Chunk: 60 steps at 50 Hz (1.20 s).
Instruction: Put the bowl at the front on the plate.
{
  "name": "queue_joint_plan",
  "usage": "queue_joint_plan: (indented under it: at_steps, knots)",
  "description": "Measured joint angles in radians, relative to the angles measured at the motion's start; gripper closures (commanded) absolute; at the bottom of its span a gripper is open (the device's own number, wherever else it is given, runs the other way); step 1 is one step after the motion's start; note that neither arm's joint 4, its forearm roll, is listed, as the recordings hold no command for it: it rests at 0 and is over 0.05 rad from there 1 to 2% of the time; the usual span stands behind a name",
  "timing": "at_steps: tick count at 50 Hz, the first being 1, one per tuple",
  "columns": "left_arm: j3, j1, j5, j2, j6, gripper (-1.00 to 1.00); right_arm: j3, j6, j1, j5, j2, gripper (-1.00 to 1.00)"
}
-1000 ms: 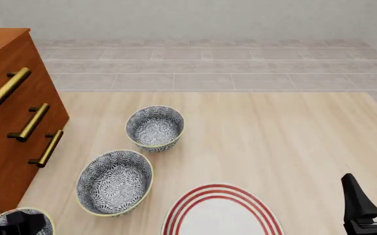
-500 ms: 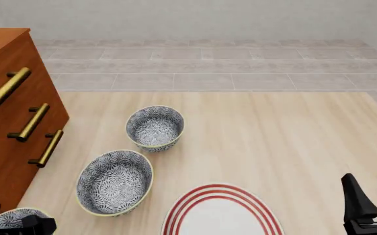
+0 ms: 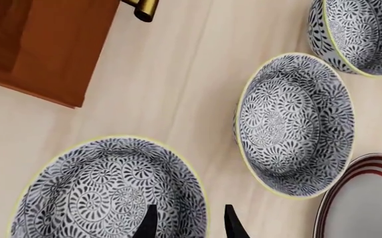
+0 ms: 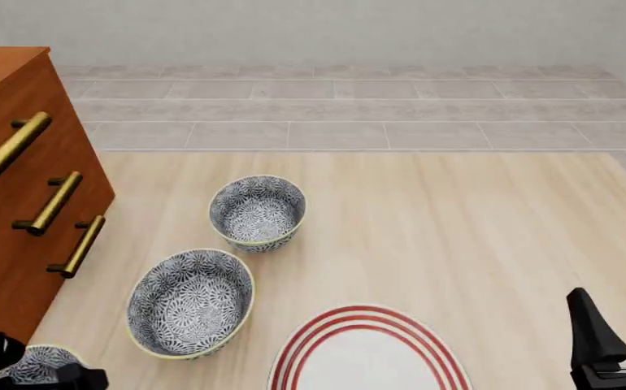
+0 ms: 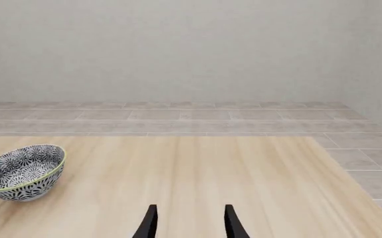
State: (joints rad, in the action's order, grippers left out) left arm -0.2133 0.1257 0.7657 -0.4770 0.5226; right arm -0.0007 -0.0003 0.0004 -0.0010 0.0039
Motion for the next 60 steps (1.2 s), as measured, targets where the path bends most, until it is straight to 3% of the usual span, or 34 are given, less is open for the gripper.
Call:
queue_joint_plan:
  at_steps: [35,36,48,60]
  knots:
    - [0.107,0.034,-0.223,-0.164,0.033,-1.0,0.0,0.0,0.0,0.0,0.0,-1.0]
    - [0.109,0.035,-0.228,-0.167,0.034,1.0,0.0,0.0,0.0,0.0,0.0,-1.0]
    - [0.108,0.046,-0.235,-0.169,0.062,1.0,0.0,0.0,0.0,0.0,0.0,-1.0]
    - [0.081,0.056,-0.17,-0.126,0.076,1.0,0.0,0.0,0.0,0.0,0.0,-1.0]
